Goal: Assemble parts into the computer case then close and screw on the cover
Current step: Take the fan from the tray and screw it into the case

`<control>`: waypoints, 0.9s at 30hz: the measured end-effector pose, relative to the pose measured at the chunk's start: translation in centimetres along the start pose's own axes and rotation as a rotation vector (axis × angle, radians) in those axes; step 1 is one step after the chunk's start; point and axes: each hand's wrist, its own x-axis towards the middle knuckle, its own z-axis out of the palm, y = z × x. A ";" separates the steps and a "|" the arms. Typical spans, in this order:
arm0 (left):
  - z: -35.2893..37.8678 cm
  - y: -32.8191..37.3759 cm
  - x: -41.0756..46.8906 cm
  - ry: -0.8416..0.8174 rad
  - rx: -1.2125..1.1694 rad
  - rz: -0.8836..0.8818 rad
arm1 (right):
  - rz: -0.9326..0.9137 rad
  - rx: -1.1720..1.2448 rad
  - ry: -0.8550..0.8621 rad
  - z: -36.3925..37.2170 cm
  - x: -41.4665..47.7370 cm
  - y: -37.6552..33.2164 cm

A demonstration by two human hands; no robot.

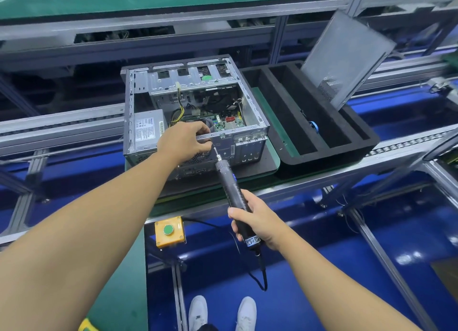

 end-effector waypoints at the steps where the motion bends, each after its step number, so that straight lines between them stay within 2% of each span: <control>1: 0.0 0.0 0.0 -0.001 0.000 -0.002 | 0.001 0.000 0.000 0.0 0.0 0.0; 12: -0.4 -0.7 0.3 -0.087 -0.023 0.068 | -0.005 0.016 0.003 0.2 0.3 -0.2; 27: -0.1 -0.5 0.3 -0.041 0.015 0.054 | 0.008 -0.015 0.004 0.2 0.8 -0.1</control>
